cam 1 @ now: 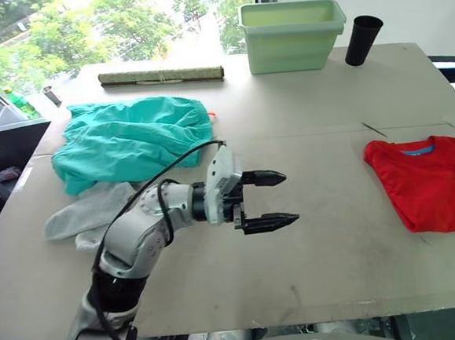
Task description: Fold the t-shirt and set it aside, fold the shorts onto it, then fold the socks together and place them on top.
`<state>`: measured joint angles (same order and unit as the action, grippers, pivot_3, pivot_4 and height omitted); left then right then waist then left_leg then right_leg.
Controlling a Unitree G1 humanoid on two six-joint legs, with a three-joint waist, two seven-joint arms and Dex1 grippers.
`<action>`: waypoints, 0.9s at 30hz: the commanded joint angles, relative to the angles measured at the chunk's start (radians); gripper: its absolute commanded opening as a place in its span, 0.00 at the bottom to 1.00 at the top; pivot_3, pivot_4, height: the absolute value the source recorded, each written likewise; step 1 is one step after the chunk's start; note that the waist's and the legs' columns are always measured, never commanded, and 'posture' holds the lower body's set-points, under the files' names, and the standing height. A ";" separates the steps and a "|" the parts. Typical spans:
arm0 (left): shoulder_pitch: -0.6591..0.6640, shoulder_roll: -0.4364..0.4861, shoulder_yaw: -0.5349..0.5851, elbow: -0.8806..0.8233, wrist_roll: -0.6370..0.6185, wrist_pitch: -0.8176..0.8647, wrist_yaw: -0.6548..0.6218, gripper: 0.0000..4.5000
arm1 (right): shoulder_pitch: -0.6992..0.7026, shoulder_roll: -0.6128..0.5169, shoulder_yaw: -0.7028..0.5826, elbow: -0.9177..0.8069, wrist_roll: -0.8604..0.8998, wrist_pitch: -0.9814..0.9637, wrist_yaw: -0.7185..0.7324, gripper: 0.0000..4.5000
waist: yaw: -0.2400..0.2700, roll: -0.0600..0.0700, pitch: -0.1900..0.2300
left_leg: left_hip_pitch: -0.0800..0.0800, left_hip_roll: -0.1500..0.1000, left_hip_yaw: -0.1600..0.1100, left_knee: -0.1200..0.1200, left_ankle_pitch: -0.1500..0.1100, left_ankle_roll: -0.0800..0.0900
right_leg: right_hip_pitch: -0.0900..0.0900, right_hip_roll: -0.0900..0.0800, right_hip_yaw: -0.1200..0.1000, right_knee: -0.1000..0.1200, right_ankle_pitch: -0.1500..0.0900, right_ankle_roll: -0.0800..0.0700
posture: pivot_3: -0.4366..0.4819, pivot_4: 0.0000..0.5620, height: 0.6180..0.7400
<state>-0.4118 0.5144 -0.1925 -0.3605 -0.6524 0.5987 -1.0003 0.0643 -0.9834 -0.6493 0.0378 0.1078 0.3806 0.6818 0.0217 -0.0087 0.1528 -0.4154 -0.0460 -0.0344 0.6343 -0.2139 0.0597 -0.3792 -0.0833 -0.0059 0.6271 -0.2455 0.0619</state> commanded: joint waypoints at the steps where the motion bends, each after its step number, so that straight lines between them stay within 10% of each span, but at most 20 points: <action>1: -0.039 -0.055 -0.010 0.032 0.021 -0.032 0.020 1.00 | -0.027 0.156 -0.187 -0.251 0.196 0.090 -0.072 0.99 | -0.006 0.000 0.000 | 0.000 0.000 0.000 0.000 0.000 0.000 | 0.001 0.000 0.000 0.000 0.000 0.000 | 0.48 0.27 0.93; 11: -0.066 -0.121 -0.011 0.114 0.060 -0.055 0.027 1.00 | 0.115 0.547 0.086 -0.818 0.361 0.305 -0.319 0.99 | -0.005 0.001 0.000 | 0.000 0.003 -0.001 0.001 0.000 0.000 | 0.000 0.002 0.001 0.001 0.000 0.000 | 0.48 0.27 0.93; 27: 0.019 -0.222 0.162 0.132 0.145 -0.077 0.391 1.00 | -0.071 0.636 0.638 -0.750 0.268 0.090 -0.229 0.99 | -0.008 0.001 0.000 | 0.001 0.001 -0.001 0.001 0.000 0.000 | -0.002 0.003 -0.001 0.001 0.000 0.000 | 0.48 0.27 0.93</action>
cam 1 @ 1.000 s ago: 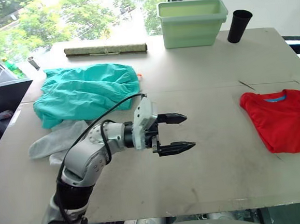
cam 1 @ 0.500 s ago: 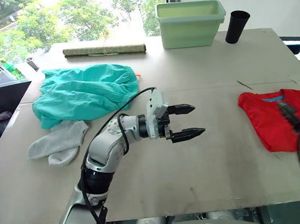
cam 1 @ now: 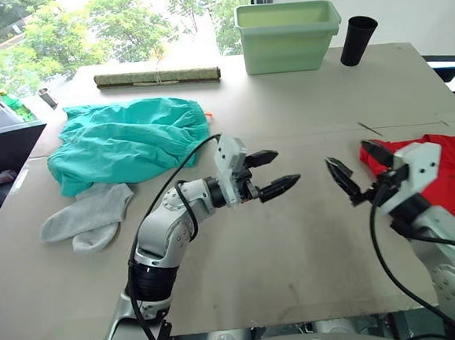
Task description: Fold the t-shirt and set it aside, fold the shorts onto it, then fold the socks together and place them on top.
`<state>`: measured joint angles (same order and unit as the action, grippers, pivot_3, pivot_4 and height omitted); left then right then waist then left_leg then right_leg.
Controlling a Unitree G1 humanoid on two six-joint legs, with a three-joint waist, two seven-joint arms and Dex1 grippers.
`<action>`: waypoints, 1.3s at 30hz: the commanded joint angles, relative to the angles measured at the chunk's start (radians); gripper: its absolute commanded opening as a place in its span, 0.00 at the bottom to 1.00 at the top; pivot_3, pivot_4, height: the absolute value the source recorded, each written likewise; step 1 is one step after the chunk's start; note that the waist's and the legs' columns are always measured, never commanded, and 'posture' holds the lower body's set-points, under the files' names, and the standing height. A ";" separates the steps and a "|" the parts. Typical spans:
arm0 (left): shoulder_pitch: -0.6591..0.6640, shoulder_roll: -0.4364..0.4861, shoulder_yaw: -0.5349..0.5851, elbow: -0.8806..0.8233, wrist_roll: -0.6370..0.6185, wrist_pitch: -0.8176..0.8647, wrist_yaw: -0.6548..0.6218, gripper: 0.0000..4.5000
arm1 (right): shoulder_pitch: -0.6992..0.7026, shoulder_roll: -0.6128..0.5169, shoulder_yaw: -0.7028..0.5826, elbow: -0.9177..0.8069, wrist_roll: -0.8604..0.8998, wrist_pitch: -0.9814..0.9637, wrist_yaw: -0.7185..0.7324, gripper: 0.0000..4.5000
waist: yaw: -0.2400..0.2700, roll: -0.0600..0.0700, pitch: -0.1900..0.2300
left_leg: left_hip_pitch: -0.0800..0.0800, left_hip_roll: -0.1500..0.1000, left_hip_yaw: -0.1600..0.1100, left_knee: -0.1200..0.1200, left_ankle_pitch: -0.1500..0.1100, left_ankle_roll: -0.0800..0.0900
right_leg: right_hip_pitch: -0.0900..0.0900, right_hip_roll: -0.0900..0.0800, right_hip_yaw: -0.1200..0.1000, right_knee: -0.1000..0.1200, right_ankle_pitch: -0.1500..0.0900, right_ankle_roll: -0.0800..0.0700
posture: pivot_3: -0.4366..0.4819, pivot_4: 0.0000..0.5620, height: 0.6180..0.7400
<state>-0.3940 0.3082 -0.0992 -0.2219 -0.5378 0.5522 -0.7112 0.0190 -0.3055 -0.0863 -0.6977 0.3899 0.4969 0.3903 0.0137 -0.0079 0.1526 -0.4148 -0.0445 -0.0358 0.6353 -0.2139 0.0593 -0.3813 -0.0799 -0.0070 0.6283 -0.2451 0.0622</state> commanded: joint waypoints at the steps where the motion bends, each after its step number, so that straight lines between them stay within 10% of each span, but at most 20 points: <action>1: 0.007 -0.013 0.086 -0.008 0.043 -0.028 0.131 1.00 | -0.032 -0.060 0.101 -0.014 -0.009 -0.021 0.088 0.99 | 0.001 0.000 0.000 | 0.000 0.000 0.000 0.000 0.000 0.000 | 0.000 0.000 -0.001 0.000 0.000 0.000 | 0.48 0.27 0.93; 16: 0.141 0.473 0.209 0.078 0.190 -0.163 -0.111 1.00 | -0.225 -0.170 0.212 0.089 0.121 0.049 0.309 0.99 | 0.004 -0.002 0.001 | -0.001 0.000 -0.002 -0.001 0.000 -0.001 | -0.001 -0.003 0.000 0.001 -0.002 -0.005 | 0.48 0.27 0.93; 24: -0.149 0.610 0.070 0.472 0.340 -0.371 -0.393 1.00 | -0.244 -0.174 0.267 0.131 0.056 0.010 0.319 0.99 | 0.000 -0.002 0.001 | -0.002 -0.002 -0.001 -0.002 0.000 -0.001 | -0.004 -0.005 0.001 0.000 0.000 -0.001 | 0.48 0.27 0.93; 34: -0.750 0.454 -0.282 1.265 0.772 -0.796 -0.509 1.00 | -0.205 -0.169 0.267 0.052 0.015 0.030 0.244 0.99 | -0.003 -0.010 0.002 | -0.004 -0.006 0.001 0.000 0.000 0.001 | -0.006 0.001 -0.002 0.008 -0.001 0.002 | 0.48 0.27 0.93; 39: -0.816 0.411 -0.355 1.419 0.884 -0.903 -0.523 0.51 | -0.164 -0.166 0.255 0.011 0.003 0.048 0.196 1.00 | -0.022 -0.015 0.005 | -0.004 -0.004 0.003 0.000 0.000 0.001 | -0.009 0.001 0.000 0.014 -0.003 0.005 | 0.48 0.27 0.93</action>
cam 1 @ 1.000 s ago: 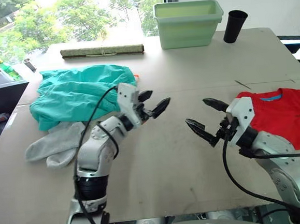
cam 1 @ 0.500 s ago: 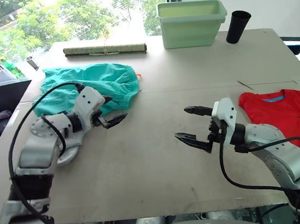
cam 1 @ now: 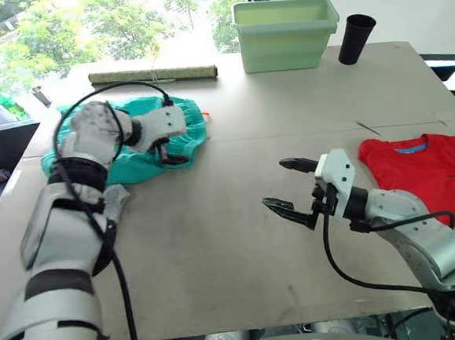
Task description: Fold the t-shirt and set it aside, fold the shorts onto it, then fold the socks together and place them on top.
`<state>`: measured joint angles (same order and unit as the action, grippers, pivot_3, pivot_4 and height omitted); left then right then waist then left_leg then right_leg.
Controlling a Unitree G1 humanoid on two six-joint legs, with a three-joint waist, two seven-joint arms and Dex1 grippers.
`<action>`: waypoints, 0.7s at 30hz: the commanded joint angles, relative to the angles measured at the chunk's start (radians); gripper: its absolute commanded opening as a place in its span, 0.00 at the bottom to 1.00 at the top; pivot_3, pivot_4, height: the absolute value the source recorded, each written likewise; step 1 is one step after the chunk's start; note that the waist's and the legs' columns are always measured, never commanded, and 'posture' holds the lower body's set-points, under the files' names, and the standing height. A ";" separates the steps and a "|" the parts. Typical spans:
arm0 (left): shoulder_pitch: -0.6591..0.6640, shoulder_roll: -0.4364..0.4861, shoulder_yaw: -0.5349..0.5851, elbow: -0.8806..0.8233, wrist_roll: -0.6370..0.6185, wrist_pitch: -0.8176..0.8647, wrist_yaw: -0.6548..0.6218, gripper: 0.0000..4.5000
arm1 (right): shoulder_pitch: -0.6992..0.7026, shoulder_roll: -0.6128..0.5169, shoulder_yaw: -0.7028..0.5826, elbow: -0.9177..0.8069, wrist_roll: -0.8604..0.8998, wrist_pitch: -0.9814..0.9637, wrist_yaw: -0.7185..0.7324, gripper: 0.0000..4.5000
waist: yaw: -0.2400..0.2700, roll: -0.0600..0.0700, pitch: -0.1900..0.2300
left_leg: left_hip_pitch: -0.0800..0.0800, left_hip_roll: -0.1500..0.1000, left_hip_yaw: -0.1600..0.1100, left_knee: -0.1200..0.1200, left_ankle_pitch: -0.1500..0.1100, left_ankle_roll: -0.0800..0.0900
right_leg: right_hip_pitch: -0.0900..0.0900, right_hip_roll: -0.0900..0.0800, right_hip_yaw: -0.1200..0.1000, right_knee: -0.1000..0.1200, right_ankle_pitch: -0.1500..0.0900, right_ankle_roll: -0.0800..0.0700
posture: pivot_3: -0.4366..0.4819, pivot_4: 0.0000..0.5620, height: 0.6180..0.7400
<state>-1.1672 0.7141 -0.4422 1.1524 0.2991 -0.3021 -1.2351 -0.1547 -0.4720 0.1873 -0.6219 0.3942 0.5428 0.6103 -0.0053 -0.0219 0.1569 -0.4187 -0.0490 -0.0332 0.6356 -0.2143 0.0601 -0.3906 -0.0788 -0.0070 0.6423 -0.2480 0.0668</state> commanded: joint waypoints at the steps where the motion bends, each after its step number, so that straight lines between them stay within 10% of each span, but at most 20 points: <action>1: -0.048 0.000 -0.015 0.061 0.058 -0.059 0.003 0.45 | 0.015 -0.002 -0.021 -0.072 -0.001 0.006 -0.030 1.00 | -0.004 -0.002 0.001 | 0.000 0.000 0.000 0.000 0.000 0.000 | 0.000 0.000 0.000 0.000 0.000 0.000 | 0.48 0.27 0.93; 6: -0.073 -0.056 0.105 0.095 -0.044 -0.032 -0.053 0.01 | 0.039 -0.017 -0.034 -0.108 -0.010 0.030 -0.062 1.00 | -0.003 -0.002 0.000 | 0.000 0.000 -0.001 0.002 0.000 0.000 | 0.000 -0.001 -0.001 0.001 0.000 0.000 | 0.48 0.27 0.93; 15: -0.064 -0.203 0.300 -0.086 -0.263 0.138 -0.186 0.01 | -0.007 -0.044 -0.083 -0.109 -0.038 0.091 -0.122 1.00 | 0.002 -0.003 0.001 | -0.002 0.000 -0.002 0.005 0.000 0.000 | 0.000 -0.001 -0.002 0.002 0.000 0.000 | 0.48 0.27 0.93; 21: 0.279 -0.489 0.235 -0.749 -0.358 0.595 0.053 0.01 | -0.013 -0.194 -0.220 -0.164 -0.001 0.280 -0.102 1.00 | 0.005 0.002 -0.002 | -0.004 0.000 -0.002 0.007 0.000 0.001 | 0.000 -0.001 0.000 0.002 0.000 0.000 | 0.48 0.27 0.93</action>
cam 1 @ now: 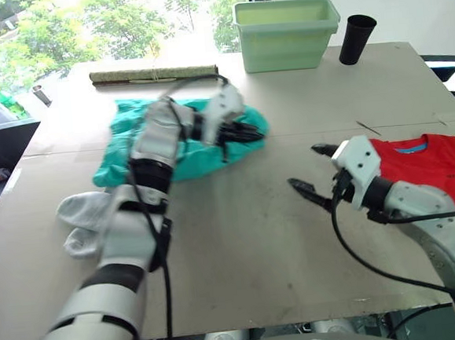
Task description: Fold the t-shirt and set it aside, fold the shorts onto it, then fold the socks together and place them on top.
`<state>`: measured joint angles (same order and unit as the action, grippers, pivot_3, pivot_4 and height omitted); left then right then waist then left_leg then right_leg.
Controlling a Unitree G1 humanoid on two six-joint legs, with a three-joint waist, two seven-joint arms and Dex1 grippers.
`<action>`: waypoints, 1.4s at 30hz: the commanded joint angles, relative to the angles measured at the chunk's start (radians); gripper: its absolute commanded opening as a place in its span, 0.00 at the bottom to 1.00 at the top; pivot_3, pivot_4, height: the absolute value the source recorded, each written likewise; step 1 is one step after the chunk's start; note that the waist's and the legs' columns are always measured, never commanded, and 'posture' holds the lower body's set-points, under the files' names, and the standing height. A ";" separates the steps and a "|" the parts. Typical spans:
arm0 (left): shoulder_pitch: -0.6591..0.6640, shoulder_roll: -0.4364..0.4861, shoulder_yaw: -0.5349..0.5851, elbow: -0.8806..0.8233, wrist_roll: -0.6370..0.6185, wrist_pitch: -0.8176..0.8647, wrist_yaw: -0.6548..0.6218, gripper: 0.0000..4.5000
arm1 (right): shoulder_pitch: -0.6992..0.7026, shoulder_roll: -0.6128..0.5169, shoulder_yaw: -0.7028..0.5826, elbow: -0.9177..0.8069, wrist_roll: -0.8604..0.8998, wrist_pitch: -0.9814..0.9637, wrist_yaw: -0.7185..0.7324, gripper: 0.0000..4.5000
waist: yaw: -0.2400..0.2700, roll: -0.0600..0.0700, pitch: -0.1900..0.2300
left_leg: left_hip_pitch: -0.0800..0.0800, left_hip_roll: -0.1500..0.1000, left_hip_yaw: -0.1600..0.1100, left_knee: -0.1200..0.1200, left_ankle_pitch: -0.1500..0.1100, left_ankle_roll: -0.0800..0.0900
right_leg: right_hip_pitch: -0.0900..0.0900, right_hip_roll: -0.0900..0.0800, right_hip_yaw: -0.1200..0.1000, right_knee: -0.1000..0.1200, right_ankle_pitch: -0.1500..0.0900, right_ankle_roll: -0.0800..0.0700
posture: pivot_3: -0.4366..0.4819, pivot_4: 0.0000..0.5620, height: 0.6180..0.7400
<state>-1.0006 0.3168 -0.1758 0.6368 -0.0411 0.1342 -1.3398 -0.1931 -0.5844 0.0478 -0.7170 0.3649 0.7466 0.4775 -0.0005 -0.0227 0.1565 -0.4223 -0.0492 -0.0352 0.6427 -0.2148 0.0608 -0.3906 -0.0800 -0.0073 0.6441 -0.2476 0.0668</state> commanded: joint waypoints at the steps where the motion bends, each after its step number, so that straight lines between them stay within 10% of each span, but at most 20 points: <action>1: 0.151 -0.121 -0.036 -0.292 -0.015 0.209 0.206 0.01 | 0.034 -0.103 -0.096 -0.080 0.041 0.104 0.036 1.00 | 0.001 0.003 -0.001 | 0.001 0.000 0.000 0.000 -0.001 0.001 | 0.001 -0.002 0.001 0.000 -0.001 0.001 | 0.48 0.27 0.93; 7: 0.293 -0.077 0.063 -0.662 -0.208 0.534 0.231 0.42 | 0.001 -0.097 -0.149 -0.089 0.161 0.282 0.020 1.00 | -0.014 0.002 -0.001 | 0.000 0.004 0.000 0.001 -0.001 0.001 | -0.001 -0.001 0.002 0.003 0.000 -0.001 | 0.48 0.27 0.93; 14: 0.361 0.204 0.158 -0.806 -0.316 0.615 0.170 0.42 | -0.223 -0.059 0.050 0.101 0.103 0.324 0.004 1.00 | -0.010 0.005 -0.002 | 0.006 0.007 0.001 -0.002 0.000 0.000 | 0.001 0.002 0.003 0.000 0.002 -0.004 | 0.48 0.27 0.93; 23: 0.538 0.323 0.219 -0.933 -0.354 0.575 0.256 0.42 | -0.339 -0.069 0.228 0.302 0.036 0.278 0.099 1.00 | 0.009 0.004 -0.001 | 0.004 0.000 0.001 -0.003 0.000 0.000 | 0.001 -0.006 0.003 -0.004 0.002 -0.004 | 0.48 0.27 0.93; 33: 0.583 0.432 0.306 -0.754 -0.325 0.460 0.308 0.43 | -0.326 -0.214 0.359 0.350 -0.133 0.036 0.269 0.01 | 0.014 0.005 -0.001 | 0.004 0.000 0.001 -0.003 0.000 0.000 | 0.000 -0.006 0.003 -0.002 0.002 -0.004 | 0.48 0.27 0.93; 42: 0.350 0.512 0.217 -0.383 -0.275 0.325 0.142 0.99 | -0.145 -0.344 0.255 0.167 -0.207 -0.337 0.393 0.00 | 0.015 0.004 -0.001 | 0.004 0.000 0.001 -0.004 0.000 0.000 | 0.000 -0.005 0.001 -0.003 0.002 -0.004 | 0.48 0.27 0.93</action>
<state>-0.6189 0.8110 0.0616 0.2178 -0.3345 0.5008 -1.1512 -0.3422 -0.9073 0.3511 -0.5036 0.1761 0.4753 0.8472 0.0144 -0.0185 0.1553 -0.4183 -0.0492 -0.0342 0.6389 -0.2151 0.0606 -0.3903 -0.0851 -0.0062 0.6411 -0.2457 0.0633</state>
